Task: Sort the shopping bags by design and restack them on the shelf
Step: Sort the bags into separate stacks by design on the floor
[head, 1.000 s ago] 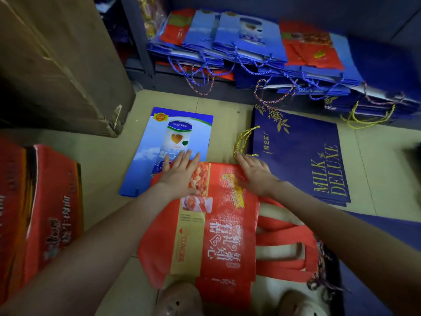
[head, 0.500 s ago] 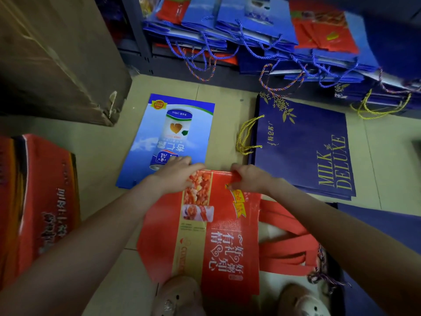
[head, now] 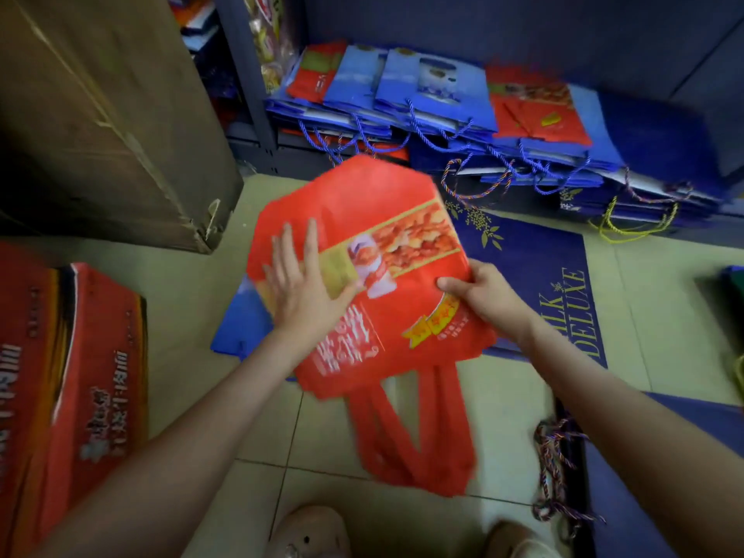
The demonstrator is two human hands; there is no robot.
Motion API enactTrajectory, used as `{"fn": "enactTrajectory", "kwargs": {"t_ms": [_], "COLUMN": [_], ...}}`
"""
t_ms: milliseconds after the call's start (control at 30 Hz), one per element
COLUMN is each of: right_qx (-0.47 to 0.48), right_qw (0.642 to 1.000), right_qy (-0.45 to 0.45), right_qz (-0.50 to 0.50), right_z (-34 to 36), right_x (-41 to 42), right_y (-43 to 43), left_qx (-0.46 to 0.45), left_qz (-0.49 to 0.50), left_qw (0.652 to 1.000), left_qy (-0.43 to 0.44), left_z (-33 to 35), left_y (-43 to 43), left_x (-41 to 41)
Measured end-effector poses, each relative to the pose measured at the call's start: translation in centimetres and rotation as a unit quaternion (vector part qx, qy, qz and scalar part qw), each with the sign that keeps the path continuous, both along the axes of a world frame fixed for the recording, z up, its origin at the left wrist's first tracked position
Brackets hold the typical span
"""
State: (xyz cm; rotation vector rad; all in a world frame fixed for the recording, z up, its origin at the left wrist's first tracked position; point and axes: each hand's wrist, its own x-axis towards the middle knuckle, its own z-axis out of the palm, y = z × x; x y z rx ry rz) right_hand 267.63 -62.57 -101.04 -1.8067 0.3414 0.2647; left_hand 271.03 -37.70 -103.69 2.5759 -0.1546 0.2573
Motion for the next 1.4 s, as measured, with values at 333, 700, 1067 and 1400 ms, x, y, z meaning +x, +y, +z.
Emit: {"fn": "enactTrajectory", "kwargs": {"t_ms": [333, 700, 1067, 1400], "right_qx": [-0.028, -0.395, -0.246, -0.245], "right_qw": [0.981, 0.904, 0.968, 0.959], "right_qy": [0.078, 0.164, 0.005, -0.084], "right_qz": [-0.173, 0.022, -0.039, -0.110], "right_z": [-3.3, -8.2, -7.7, -3.9], "right_x": [-1.0, -3.5, -4.9, -6.7], "right_y": [-0.6, 0.8, -1.5, -13.0], "left_qx": [-0.126, -0.001, 0.057, -0.091], "left_qz": [0.069, -0.061, -0.047, -0.107], "left_qw": [0.930, 0.920, 0.959, 0.959], "left_qy": [0.338, 0.387, 0.274, 0.246], "left_z": [-6.5, -7.8, -4.9, 3.5], "left_y": [-0.1, 0.8, -1.8, -10.6], "left_x": [-1.7, -2.2, -3.9, -2.3]}}
